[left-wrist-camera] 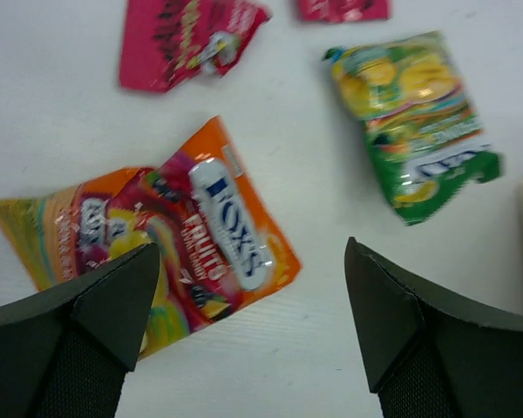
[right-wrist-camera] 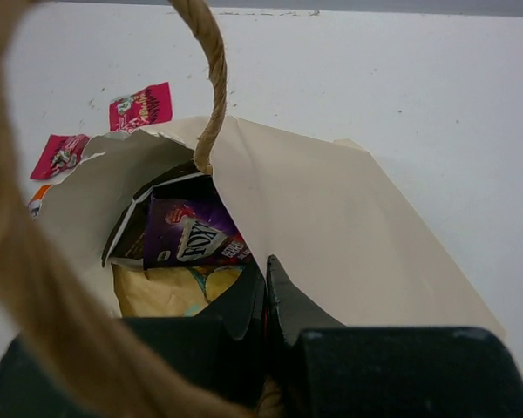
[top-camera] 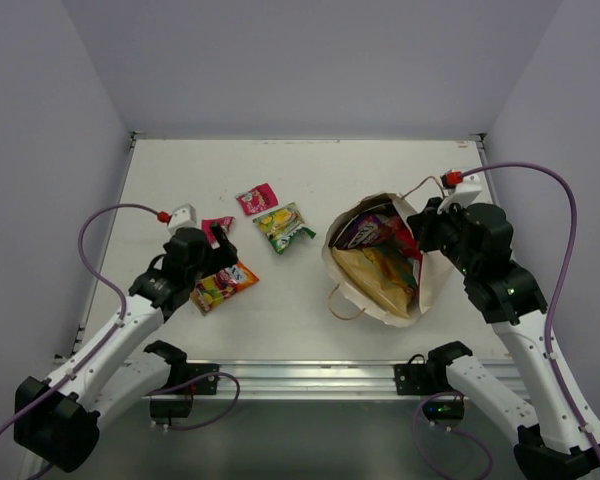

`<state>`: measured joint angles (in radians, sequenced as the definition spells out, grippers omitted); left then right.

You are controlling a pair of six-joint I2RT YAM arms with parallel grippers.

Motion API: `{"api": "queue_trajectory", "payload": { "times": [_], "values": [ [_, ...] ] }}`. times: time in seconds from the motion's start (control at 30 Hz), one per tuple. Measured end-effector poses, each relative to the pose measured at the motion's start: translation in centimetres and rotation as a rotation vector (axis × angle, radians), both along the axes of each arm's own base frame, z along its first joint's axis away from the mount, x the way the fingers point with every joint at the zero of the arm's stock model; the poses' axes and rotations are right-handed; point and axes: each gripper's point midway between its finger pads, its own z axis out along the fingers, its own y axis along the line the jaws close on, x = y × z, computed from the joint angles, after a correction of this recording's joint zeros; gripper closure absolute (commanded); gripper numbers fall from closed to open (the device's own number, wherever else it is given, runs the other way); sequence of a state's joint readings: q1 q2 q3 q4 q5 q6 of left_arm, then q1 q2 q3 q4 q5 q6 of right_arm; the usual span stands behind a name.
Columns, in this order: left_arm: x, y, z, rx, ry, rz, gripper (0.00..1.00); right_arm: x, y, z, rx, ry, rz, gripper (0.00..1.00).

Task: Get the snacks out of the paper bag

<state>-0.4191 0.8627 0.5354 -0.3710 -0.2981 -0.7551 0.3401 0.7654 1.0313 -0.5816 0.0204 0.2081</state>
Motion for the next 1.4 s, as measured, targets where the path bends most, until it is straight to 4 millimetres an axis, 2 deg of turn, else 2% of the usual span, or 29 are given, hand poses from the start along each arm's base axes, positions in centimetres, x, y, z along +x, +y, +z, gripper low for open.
{"api": "queue_trajectory", "payload": {
  "times": [0.1, 0.17, 0.23, 0.3, 0.37, 0.47, 0.6, 0.7, 0.8, 1.0, 1.17, 1.4],
  "values": [
    [2.1, -2.6, 6.1, -0.054, -0.106, -0.111, 0.10, 0.0, 0.3, -0.1, 0.004, 0.004, 0.015, 0.98],
    [3.3, -5.6, 10.9, -0.089, -0.196, -0.225, 0.10, 0.0, 0.4, -0.1, 0.006, 0.006, 0.022, 0.98],
    [3.3, -10.4, 15.3, -0.102, -0.275, -0.396, 0.10, 0.0, 0.6, -0.1, 0.008, 0.006, 0.029, 0.98],
    [2.1, -15.7, 18.3, -0.105, -0.337, -0.570, 0.11, 0.1, 0.7, -0.2, 0.008, 0.009, 0.033, 0.98],
    [-0.1, -20.9, 19.7, -0.097, -0.369, -0.750, 0.12, 0.1, 0.7, -0.1, 0.009, 0.009, 0.036, 0.98],
    [-3.2, -25.8, 20.0, -0.068, -0.403, -0.943, 0.16, 0.1, 0.7, -0.1, 0.009, 0.009, 0.036, 0.98],
    [-5.8, -29.4, 19.9, -0.046, -0.430, -1.103, 0.18, 0.0, 0.7, -0.1, 0.009, 0.009, 0.036, 0.98],
    [-6.4, -31.6, 20.4, -0.045, -0.451, -1.160, 0.18, 0.0, 0.7, -0.1, 0.010, 0.009, 0.036, 0.98],
    [-5.8, -33.0, 20.1, -0.029, -0.448, -1.168, 0.18, 0.0, 0.7, -0.1, 0.010, 0.010, 0.036, 0.98],
    [-3.0, -34.3, 16.9, 0.076, -0.379, -1.096, 0.17, 0.0, 0.7, -0.1, 0.010, 0.009, 0.038, 0.98],
    [-1.2, -33.8, 14.5, 0.163, -0.329, -1.025, 0.17, -0.1, 0.8, 0.0, 0.011, 0.008, 0.041, 0.98],
    [0.5, -33.4, 14.3, 0.199, -0.322, -0.967, 0.18, -0.1, 0.8, -0.1, 0.010, 0.011, 0.044, 0.97]
  ]
}}
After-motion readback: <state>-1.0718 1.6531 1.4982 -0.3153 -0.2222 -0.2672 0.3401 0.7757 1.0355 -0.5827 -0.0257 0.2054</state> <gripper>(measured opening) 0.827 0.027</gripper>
